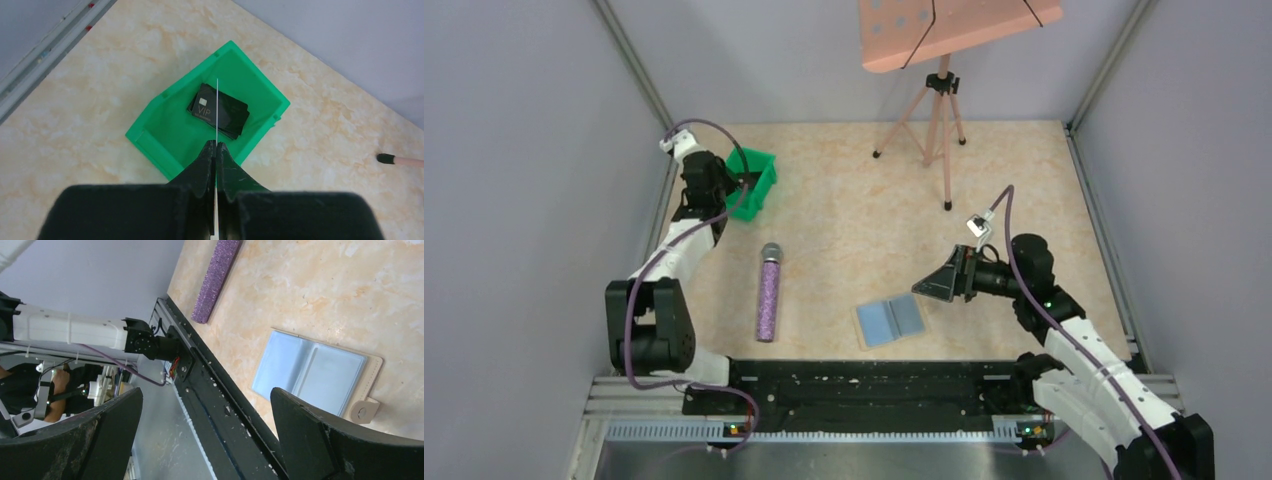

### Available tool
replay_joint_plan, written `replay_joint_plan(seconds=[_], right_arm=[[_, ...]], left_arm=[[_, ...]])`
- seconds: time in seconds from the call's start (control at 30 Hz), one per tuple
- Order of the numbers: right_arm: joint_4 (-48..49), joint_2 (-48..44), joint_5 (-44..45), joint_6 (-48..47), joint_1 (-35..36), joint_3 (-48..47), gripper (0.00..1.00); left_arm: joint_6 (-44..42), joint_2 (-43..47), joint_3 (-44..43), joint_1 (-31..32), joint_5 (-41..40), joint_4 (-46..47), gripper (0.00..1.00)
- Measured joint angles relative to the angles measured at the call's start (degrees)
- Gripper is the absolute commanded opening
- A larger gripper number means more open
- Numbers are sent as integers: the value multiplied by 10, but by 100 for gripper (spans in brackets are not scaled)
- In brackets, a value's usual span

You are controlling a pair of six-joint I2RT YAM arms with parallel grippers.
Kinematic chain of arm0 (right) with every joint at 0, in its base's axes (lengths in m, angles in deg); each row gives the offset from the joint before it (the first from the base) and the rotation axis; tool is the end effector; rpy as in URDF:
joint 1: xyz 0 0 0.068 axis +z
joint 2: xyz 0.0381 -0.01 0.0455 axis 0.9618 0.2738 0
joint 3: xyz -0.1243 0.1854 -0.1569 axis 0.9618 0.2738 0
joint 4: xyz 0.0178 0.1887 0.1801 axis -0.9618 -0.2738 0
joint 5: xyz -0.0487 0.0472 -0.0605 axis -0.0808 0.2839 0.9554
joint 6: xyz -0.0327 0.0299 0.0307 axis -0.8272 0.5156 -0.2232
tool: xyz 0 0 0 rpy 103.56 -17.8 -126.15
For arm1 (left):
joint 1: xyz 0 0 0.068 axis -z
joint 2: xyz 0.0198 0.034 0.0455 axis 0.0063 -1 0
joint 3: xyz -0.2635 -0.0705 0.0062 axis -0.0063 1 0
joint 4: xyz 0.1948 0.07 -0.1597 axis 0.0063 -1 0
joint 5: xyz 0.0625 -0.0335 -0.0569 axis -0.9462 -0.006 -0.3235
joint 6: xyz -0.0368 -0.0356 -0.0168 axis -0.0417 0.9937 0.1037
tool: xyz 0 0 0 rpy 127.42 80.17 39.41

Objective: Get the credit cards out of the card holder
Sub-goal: Place the credit card in the storage box.

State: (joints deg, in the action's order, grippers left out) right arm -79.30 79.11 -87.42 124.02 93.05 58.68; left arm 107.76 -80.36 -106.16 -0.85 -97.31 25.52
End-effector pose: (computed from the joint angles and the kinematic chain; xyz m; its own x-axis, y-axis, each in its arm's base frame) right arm 0.1526 0.0797 0.2441 -0.8121 0.1971 -0.5492 -0.4461 0.3969 0.8022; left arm 0.3291 0.0153 0.2792 -0.1798 -0.4738 -0.8621 -0.3753 0.8431 -0.3851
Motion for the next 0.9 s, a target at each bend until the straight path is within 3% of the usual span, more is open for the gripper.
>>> replay_joint_plan(seconds=[0.37, 0.9], right_arm=[[4, 73, 0, -7, 0, -7, 99], [2, 127, 6, -30, 0, -61, 99]], left_arm=[[-123, -138, -89, -1, 1, 37, 0], [-159, -249, -160, -2, 2, 1, 0]])
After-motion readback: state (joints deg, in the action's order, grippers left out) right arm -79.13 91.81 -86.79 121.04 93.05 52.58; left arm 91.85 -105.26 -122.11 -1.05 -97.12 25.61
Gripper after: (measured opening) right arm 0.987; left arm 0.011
